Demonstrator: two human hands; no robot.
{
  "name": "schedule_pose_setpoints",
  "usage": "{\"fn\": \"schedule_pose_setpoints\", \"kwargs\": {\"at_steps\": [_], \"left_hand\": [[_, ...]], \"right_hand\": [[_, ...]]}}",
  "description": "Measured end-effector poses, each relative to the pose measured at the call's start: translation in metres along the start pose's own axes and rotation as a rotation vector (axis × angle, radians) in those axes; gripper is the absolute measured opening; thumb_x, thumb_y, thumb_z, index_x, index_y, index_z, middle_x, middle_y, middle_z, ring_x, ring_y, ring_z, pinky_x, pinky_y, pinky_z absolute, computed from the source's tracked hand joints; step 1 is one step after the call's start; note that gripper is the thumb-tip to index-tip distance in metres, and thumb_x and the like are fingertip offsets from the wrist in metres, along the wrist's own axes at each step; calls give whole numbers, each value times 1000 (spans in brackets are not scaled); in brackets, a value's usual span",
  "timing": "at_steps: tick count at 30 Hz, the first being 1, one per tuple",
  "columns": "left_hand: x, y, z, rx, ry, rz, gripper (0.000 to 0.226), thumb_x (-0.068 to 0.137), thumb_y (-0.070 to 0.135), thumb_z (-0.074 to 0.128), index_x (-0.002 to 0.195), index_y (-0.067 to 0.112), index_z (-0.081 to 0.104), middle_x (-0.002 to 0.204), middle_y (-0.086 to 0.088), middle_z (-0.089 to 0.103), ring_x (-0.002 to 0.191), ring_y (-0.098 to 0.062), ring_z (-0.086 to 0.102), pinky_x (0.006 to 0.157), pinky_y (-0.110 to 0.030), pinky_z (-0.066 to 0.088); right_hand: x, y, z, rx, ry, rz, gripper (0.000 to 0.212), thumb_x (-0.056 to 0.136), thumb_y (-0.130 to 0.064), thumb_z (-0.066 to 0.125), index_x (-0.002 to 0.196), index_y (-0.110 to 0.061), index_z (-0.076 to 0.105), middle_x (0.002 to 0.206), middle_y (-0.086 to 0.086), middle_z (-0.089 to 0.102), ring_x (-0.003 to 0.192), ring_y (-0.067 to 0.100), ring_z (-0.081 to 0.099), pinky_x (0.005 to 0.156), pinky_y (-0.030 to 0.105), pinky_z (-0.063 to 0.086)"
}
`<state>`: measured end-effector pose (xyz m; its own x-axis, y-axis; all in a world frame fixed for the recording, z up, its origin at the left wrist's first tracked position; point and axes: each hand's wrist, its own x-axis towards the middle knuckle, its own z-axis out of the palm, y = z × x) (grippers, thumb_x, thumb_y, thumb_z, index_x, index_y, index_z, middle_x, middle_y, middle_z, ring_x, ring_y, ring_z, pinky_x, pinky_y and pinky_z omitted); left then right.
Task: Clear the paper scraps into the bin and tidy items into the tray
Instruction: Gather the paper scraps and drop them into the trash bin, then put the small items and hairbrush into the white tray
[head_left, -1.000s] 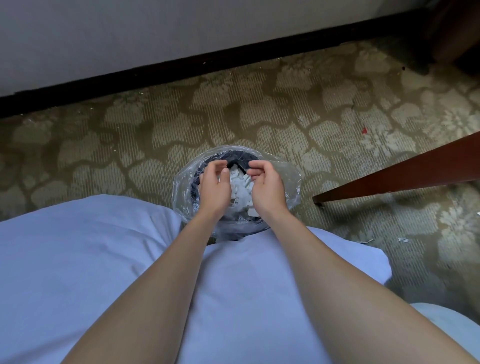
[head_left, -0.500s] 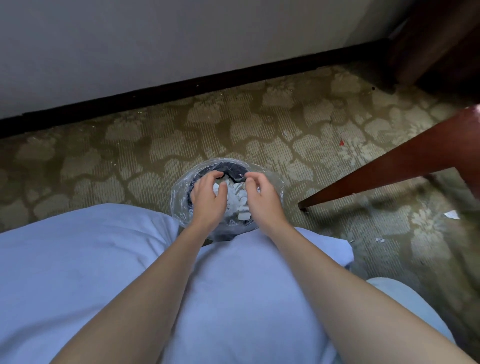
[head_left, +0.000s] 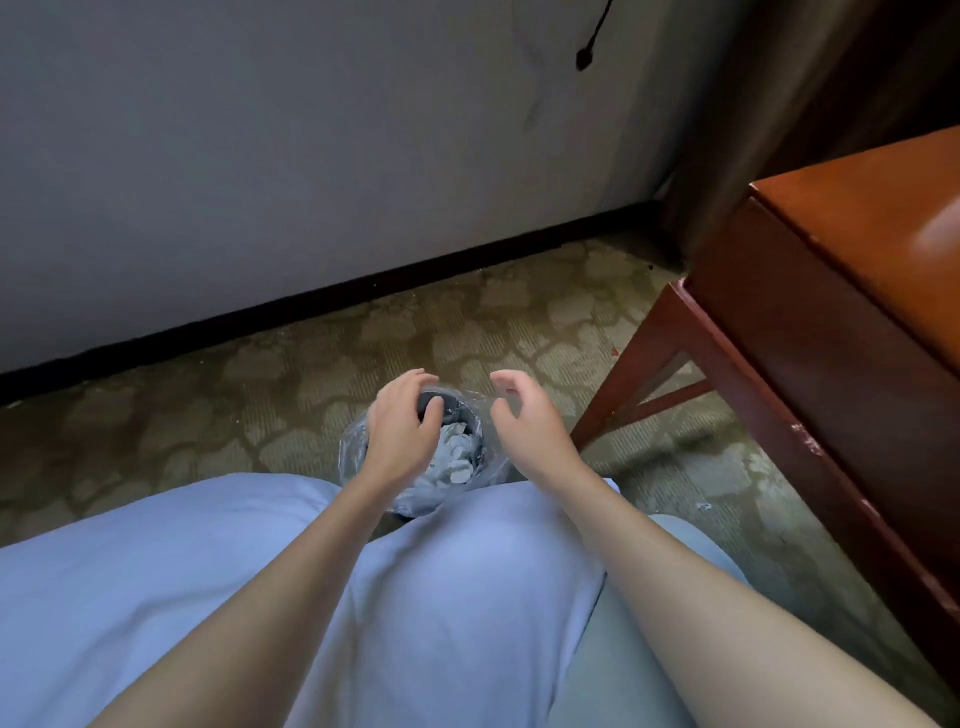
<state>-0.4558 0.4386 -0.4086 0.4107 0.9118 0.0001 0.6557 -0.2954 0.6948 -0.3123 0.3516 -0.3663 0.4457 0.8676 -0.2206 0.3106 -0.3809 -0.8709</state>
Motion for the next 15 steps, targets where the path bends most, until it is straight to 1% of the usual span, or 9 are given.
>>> {"fn": "schedule_pose_setpoints", "kwargs": {"at_steps": [3, 6, 9, 12, 15], "left_hand": [[-10, 27, -15, 18, -8, 45, 42, 91, 33, 42, 127, 18, 59, 140, -1, 53, 135, -21, 39, 111, -42, 28], [-20, 53, -26, 35, -12, 113, 35, 96, 28, 48, 128, 18, 58, 142, -1, 51, 136, -22, 38, 112, -43, 28], [-31, 79, -34, 40, -22, 180, 37, 93, 30, 48, 126, 18, 60, 138, 0, 55, 133, -22, 42, 109, -42, 31], [-45, 103, -41, 36, -24, 271, 32, 93, 21, 54, 124, 18, 61, 133, 1, 58, 129, -22, 45, 106, -38, 33], [-56, 127, -49, 29, -21, 350, 32, 93, 19, 55, 124, 19, 60, 131, 3, 59, 127, -20, 45, 108, -39, 34]], "right_hand": [[-21, -19, -24, -13, 20, -32, 39, 96, -16, 44, 133, -23, 52, 135, -7, 53, 125, 7, 46, 102, 24, 35], [-43, -32, -46, -34, 31, -79, 39, 96, -17, 44, 134, -23, 51, 135, -7, 52, 126, 8, 45, 107, 29, 36], [-63, -41, -68, -35, 41, -80, 39, 96, -17, 45, 135, -23, 51, 135, -6, 52, 126, 10, 47, 107, 29, 36], [-84, -50, -91, -6, 63, -75, 38, 96, -17, 47, 133, -23, 53, 134, -5, 54, 126, 11, 48, 109, 31, 37], [-107, -60, -117, -26, 100, -103, 36, 96, -16, 47, 131, -24, 53, 134, -4, 55, 125, 11, 49, 111, 35, 38]]}}
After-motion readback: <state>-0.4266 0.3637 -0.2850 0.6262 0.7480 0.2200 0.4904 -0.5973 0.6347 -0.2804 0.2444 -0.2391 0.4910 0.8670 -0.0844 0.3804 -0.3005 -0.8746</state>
